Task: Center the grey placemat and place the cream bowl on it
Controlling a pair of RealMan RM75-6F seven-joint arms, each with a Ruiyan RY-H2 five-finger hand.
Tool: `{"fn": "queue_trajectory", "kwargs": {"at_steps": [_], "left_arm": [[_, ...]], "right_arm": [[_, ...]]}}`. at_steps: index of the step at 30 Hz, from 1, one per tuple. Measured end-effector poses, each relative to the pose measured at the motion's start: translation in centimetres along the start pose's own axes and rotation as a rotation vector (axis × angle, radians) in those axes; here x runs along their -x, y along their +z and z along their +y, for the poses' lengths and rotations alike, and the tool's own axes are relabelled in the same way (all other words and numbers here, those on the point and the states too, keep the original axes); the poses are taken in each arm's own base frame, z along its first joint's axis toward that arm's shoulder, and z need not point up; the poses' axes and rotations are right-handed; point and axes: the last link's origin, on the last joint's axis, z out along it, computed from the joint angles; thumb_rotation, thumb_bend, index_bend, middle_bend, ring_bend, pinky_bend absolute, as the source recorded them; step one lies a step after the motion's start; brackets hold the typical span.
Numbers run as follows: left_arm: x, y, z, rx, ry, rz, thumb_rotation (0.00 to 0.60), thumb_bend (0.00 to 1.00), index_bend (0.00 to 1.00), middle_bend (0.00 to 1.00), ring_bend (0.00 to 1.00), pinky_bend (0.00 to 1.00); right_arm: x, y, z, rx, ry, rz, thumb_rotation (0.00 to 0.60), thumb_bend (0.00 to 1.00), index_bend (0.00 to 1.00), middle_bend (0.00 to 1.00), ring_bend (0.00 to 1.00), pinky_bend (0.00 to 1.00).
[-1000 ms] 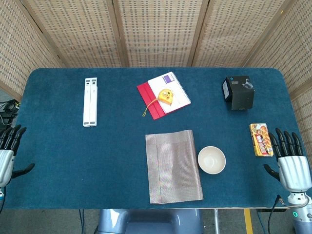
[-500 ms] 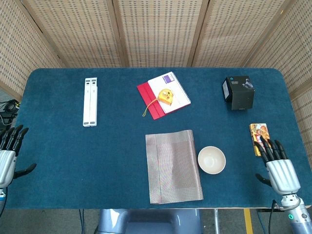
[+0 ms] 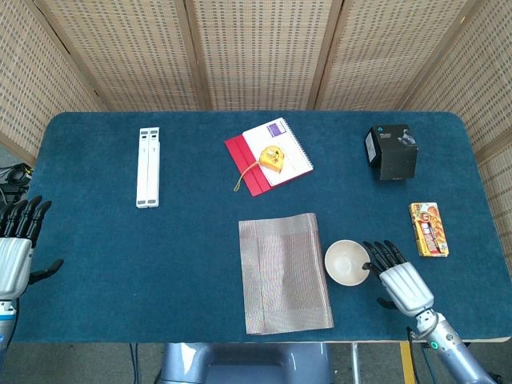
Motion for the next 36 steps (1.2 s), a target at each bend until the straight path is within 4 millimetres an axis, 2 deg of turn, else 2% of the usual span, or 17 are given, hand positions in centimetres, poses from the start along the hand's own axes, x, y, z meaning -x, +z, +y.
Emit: {"fn": "queue_trajectory", "kwargs": {"at_steps": [7,12,14,20,23,28,33,36], "left_arm": [[0.1,0.6,0.1,0.000,0.000,-0.011,0.600,0.00,0.00,0.00,0.00,0.00],[0.3,0.7,-0.1,-0.007,-0.003,-0.015,0.600,0.00,0.00,0.00,0.00,0.00],[0.4,0.6,-0.3,-0.015,-0.004,-0.022,0.600,0.00,0.00,0.00,0.00,0.00],[0.7,0.4,-0.6,-0.027,-0.008,-0.038,0.600,0.00,0.00,0.00,0.00,0.00],[0.7,0.4,-0.6,-0.026,-0.010,-0.041,0.600,0.00,0.00,0.00,0.00,0.00],[0.7,0.5,-0.7,-0.031,-0.017,-0.040,0.600,0.00,0.00,0.00,0.00,0.00],[0.5,0.7,-1.0,-0.039,-0.026,-0.039,0.600,0.00,0.00,0.00,0.00,0.00],[0.5,0.9,-1.3,-0.049,-0.028,-0.043,0.600,0.00,0.00,0.00,0.00,0.00]], "right_arm": [[1.2,1.4,-0.6,-0.014,-0.012,-0.025,0.600,0.45,0.45,0.00,0.00,0.00],[1.9,2.5,-0.8,-0.018,-0.017,-0.032,0.600,0.62,0.64,0.00,0.00,0.00],[2.0,2.9,-0.8,-0.019,-0.015,-0.020,0.600,0.63,0.68,0.00,0.00,0.00],[1.6,3.6,-1.1,-0.043,0.018,0.044,0.600,0.64,0.69,0.00,0.00,0.00],[0.7,4.1,-1.2,-0.055,0.035,0.088,0.600,0.64,0.69,0.00,0.00,0.00],[-1.9,6.0,-0.7,-0.051,0.032,0.158,0.600,0.64,0.69,0.00,0.00,0.00],[-5.3,9.8,0.2,-0.022,0.014,0.208,0.600,0.64,0.69,0.00,0.00,0.00],[-6.5,12.3,0.9,0.007,-0.016,0.206,0.600,0.64,0.69,0.00,0.00,0.00]]}}
